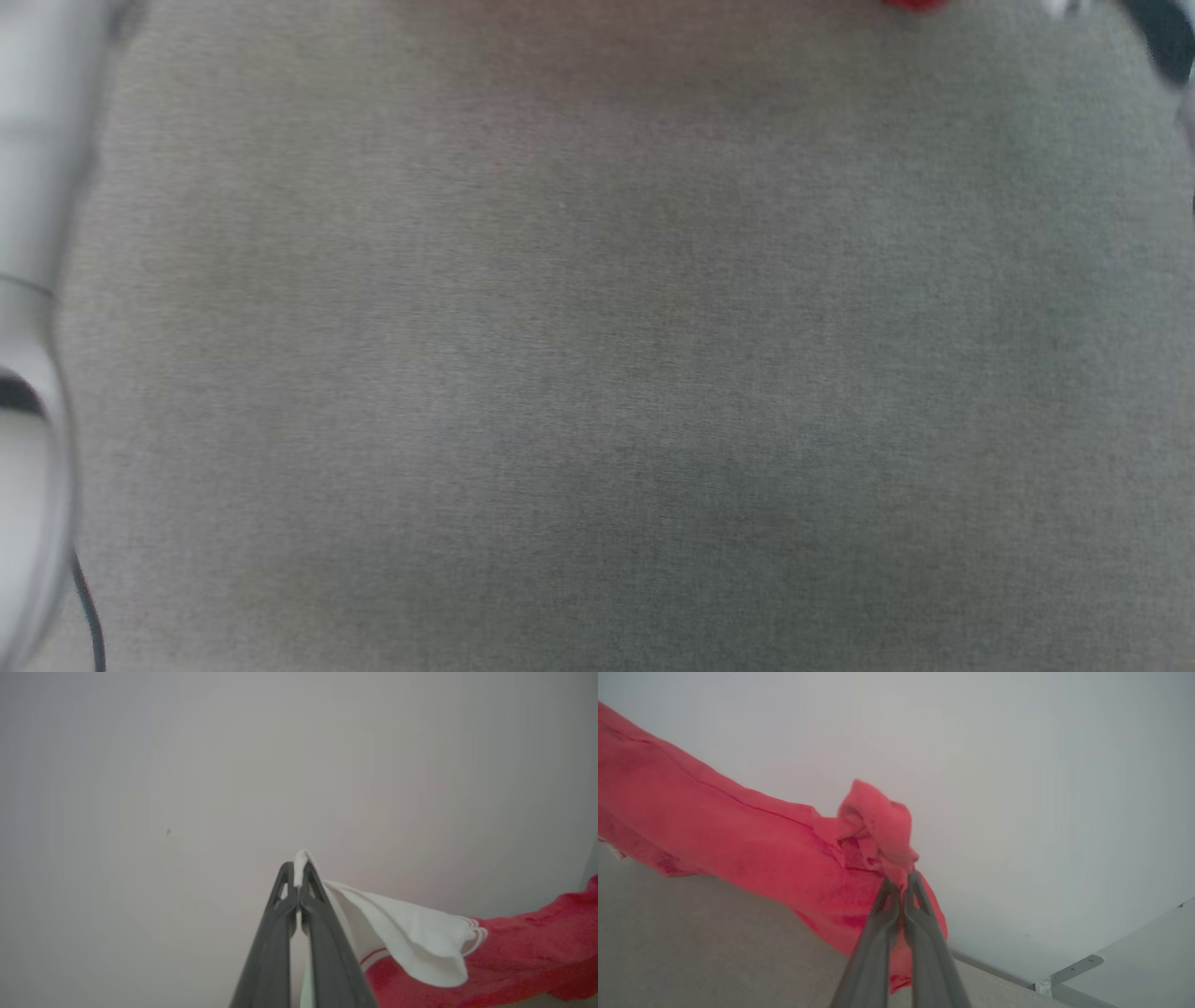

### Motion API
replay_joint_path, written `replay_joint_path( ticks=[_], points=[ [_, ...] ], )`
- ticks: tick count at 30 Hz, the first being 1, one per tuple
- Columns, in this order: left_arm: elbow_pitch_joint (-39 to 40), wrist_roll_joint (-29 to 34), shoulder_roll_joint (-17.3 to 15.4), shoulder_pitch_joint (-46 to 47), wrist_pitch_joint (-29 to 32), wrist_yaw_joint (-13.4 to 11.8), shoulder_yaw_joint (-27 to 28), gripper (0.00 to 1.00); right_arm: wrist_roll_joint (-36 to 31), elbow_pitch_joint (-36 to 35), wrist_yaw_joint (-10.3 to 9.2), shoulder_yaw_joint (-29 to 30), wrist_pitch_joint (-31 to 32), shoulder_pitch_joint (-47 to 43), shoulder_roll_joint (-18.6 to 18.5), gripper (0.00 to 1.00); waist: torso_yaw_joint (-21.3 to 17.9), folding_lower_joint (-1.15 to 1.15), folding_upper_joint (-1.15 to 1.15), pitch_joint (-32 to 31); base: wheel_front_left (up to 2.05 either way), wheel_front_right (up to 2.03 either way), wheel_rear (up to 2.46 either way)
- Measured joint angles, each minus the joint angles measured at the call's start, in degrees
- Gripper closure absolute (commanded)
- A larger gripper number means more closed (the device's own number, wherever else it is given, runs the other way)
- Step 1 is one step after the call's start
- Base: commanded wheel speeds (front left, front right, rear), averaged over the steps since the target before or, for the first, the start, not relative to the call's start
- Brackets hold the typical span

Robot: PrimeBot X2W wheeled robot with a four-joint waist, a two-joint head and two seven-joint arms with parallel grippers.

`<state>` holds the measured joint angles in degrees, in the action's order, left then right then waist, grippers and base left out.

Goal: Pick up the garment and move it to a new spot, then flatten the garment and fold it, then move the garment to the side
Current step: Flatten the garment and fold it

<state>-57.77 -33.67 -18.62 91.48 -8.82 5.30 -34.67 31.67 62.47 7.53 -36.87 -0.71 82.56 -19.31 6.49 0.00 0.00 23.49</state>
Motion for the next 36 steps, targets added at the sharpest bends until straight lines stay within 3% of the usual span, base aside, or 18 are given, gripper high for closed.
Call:
replay_joint_path(
  ticks=[8,13,18,23,30,35,36],
  points=[
    [-0.1,-4.6,0.6,-12.2,12.0,1.7,-3.1,1.00,9.2,-8.7,0.00,-5.0,6.5,-11.2,-5.7,1.00,1.5,0.00,0.00,-2.7,0.00,0.00,0.00],
    [5.7,-8.3,-1.5,-22.2,20.4,2.0,-5.1,1.00,14.5,-16.5,0.00,-7.9,9.9,-18.6,-11.3,1.00,2.0,0.00,0.00,-4.6,0.00,0.00,0.00],
    [16.0,-11.7,-5.8,-33.0,28.4,1.0,-6.0,1.00,20.7,-25.3,0.00,-9.1,13.8,-27.8,-16.2,1.00,2.2,0.00,0.00,-6.2,0.00,0.00,0.00],
    [31.1,-14.6,-11.3,-45.9,35.3,-4.2,-6.4,1.00,24.1,-32.9,0.00,-8.7,15.5,-37.0,-21.2,1.00,1.9,0.00,0.00,-7.1,0.00,0.00,0.00],
    [53.9,-17.2,-20.3,-62.0,42.9,-14.5,-7.0,1.00,25.9,-40.0,0.00,-5.4,16.4,-47.2,-25.4,1.00,1.4,0.00,0.00,-7.8,0.00,0.00,0.00],
    [65.2,-19.2,-24.5,-70.7,46.0,-20.8,-7.7,1.00,26.3,-43.7,0.00,-3.4,17.8,-54.0,-27.1,1.00,1.2,0.00,0.00,-8.5,0.00,0.00,0.00],
    [68.5,-19.7,-25.6,-73.7,46.6,-23.3,-7.9,1.00,26.4,-45.8,0.00,-3.2,19.2,-56.7,-27.9,1.00,1.1,0.00,0.00,-8.9,0.00,0.00,0.00]
  ],
)
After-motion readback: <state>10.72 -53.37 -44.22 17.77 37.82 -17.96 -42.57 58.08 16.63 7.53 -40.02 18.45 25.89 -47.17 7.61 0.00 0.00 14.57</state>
